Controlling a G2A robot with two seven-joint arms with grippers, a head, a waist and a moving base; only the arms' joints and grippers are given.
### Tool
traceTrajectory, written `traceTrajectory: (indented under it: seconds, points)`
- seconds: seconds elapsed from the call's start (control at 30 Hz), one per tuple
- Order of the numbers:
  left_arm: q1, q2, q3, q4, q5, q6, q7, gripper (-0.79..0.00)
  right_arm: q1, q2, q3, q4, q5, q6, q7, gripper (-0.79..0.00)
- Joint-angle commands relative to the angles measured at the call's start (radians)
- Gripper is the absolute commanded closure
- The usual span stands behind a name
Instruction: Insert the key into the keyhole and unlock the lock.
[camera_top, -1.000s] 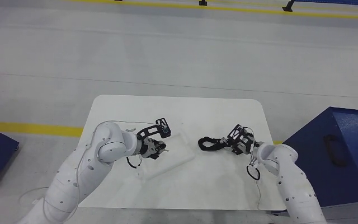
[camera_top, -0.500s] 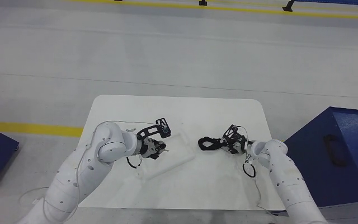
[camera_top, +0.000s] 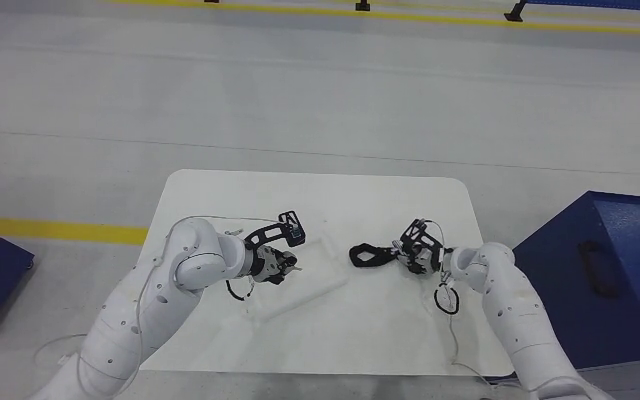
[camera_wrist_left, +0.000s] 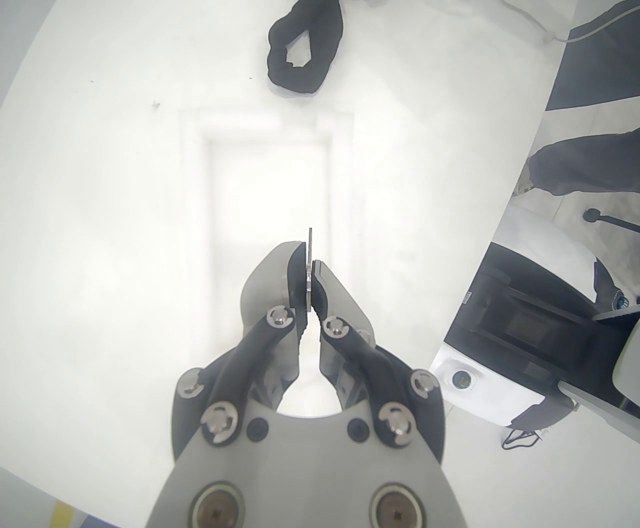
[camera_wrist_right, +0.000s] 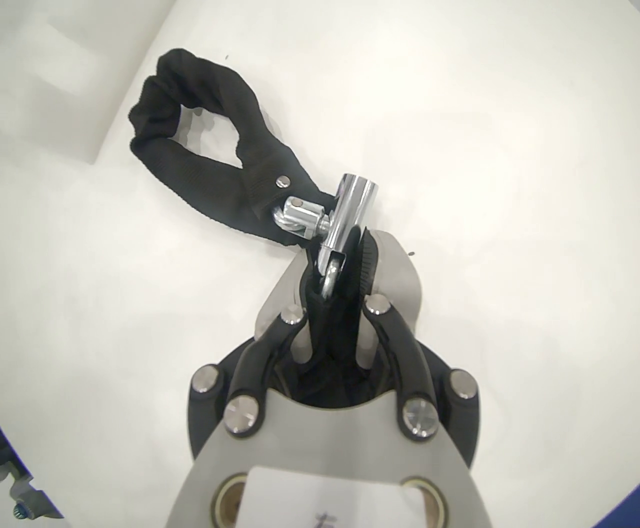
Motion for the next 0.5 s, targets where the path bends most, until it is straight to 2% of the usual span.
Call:
traceTrajectory:
  seconds: [0.0, 0.23, 0.47]
  points:
    - [0.0, 0.0, 0.0, 0.0, 0.0, 0.0, 0.0, 0.0, 0.012, 0.001, 0.006, 0.019, 0.047, -0.029, 0.032, 0.0]
    - [0.0, 0.0, 0.0, 0.0, 0.0, 0.0, 0.0, 0.0, 0.044, 0.003, 0.021, 0.058, 0.182, -0.051, 0.137, 0.0]
    - [0.0, 0.0, 0.0, 0.0, 0.0, 0.0, 0.0, 0.0, 0.005, 0.02, 0.042, -0.021, 0.174, 0.033, 0.14, 0.0]
